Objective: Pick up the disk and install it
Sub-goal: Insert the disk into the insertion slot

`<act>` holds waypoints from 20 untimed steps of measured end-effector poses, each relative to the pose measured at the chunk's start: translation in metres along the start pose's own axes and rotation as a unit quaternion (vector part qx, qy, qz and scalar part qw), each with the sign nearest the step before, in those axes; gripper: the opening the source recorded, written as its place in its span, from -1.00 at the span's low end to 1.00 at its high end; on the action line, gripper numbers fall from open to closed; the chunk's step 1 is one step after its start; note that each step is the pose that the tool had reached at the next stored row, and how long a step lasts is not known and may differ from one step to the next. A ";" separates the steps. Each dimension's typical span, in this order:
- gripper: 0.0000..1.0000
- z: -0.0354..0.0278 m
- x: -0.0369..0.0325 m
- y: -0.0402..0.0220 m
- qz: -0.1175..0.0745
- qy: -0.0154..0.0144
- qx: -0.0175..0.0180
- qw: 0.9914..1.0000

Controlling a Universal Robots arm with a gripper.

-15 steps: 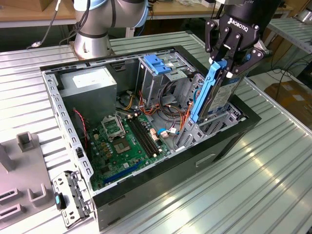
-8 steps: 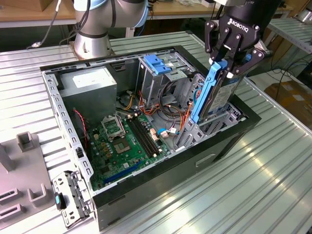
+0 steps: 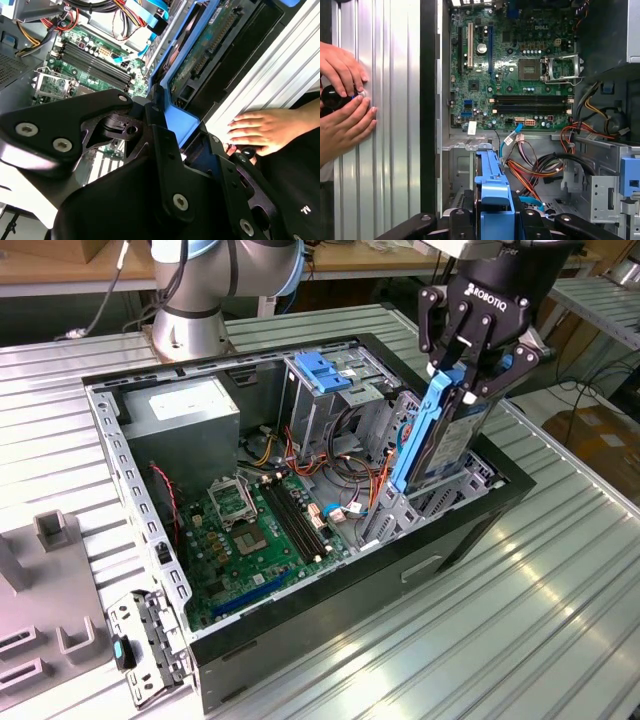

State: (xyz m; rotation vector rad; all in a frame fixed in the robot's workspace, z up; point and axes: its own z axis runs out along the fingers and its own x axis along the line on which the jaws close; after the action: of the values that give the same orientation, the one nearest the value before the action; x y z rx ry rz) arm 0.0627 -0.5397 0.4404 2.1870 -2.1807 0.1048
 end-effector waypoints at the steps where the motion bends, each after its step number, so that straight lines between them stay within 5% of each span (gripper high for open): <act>1: -0.25 0.0008 -0.0001 0.0000 0.000 0.000 0.000 1.000; 11: -0.23 0.0023 -0.0002 0.0000 0.000 0.000 0.000 1.000; 13: -0.11 0.0031 -0.0003 0.0000 0.000 0.000 0.000 1.000; 20: -0.14 0.0166 -0.0012 0.0000 0.000 0.000 0.000 1.000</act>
State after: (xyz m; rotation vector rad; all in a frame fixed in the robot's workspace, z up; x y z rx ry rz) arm 0.0628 -0.5398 0.4237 2.1869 -2.1808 0.1050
